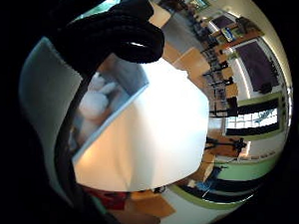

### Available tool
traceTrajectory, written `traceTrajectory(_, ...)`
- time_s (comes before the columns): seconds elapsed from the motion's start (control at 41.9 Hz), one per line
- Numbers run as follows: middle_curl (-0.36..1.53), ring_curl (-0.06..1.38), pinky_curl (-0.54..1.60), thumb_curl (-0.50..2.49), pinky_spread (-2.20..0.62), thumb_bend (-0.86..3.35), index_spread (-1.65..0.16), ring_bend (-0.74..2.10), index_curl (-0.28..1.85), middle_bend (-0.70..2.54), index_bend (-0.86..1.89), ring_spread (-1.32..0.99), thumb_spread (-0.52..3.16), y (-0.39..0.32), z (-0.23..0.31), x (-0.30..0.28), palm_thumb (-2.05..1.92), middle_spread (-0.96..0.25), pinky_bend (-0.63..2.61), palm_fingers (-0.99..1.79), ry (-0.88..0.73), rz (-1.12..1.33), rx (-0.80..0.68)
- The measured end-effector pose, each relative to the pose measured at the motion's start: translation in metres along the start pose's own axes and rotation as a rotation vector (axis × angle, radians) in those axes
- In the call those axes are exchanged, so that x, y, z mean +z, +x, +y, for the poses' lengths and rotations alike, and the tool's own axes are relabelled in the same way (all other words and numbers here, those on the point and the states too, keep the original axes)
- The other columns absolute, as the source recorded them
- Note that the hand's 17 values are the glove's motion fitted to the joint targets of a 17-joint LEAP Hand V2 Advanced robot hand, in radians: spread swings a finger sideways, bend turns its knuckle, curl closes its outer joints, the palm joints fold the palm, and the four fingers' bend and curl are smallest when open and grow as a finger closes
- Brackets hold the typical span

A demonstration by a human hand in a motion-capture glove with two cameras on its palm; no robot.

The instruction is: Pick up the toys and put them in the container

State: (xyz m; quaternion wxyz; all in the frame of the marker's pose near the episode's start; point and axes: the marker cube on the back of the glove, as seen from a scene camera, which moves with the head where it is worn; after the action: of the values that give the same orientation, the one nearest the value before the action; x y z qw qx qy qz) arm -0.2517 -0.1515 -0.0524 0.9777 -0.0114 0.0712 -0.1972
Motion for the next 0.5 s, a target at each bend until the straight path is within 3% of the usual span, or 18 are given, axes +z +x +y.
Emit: traceTrajectory(0.501,0.46,0.15,0.32,0.31,0.05,-0.06,-0.42,0.35,0.44,0.23,0.33,0.01,1.15,0.126,0.104,0.048,-0.08,-0.11,0.85,0.02,-0.01,0.016,0.118)
